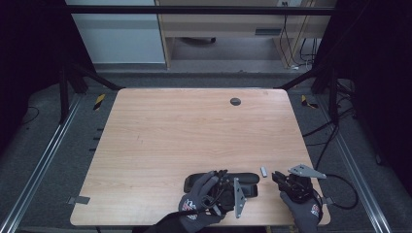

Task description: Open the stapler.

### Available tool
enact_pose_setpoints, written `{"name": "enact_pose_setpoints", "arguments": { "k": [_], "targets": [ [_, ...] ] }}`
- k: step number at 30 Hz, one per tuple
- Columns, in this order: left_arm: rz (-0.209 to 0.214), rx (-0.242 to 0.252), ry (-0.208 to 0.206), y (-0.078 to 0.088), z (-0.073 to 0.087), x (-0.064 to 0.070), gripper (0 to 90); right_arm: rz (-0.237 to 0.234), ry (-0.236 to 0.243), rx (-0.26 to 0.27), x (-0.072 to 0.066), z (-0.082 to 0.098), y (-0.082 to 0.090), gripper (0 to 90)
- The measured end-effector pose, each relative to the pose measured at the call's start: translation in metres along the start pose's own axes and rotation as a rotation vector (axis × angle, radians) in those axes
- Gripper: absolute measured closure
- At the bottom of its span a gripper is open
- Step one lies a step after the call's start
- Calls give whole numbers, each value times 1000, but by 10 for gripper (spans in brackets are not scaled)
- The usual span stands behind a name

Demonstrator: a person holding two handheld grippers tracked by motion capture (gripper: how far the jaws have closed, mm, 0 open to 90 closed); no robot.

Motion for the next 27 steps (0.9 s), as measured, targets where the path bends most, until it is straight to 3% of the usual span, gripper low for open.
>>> {"name": "enact_pose_setpoints", "arguments": {
  "k": [11, 19, 21, 27],
  "targets": [
    [-22, -26, -32, -10, -2, 5, 324, -5, -3, 1, 0, 0, 0, 821],
    [-35, -18, -55, -16, -12, 9, 327, -21, -2, -12, -2, 1, 0, 896],
    [-41, -38, -76, -16, -11, 8, 327, -23, 0, -14, -3, 1, 0, 900],
    [-48, -38, -78, -19, -14, 8, 331, -32, 7, -19, -5, 2, 0, 900]
  ]
}}
Point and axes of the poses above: each handheld gripper's, and its own axes: y roughly backward along the jaws, z roughly out of its underside, x roughly to its right, the point moved 9 cm from there along -y, roughly forward along the jaws, and after that the axes turned 2 degrees about z, right-handed, at the moved point
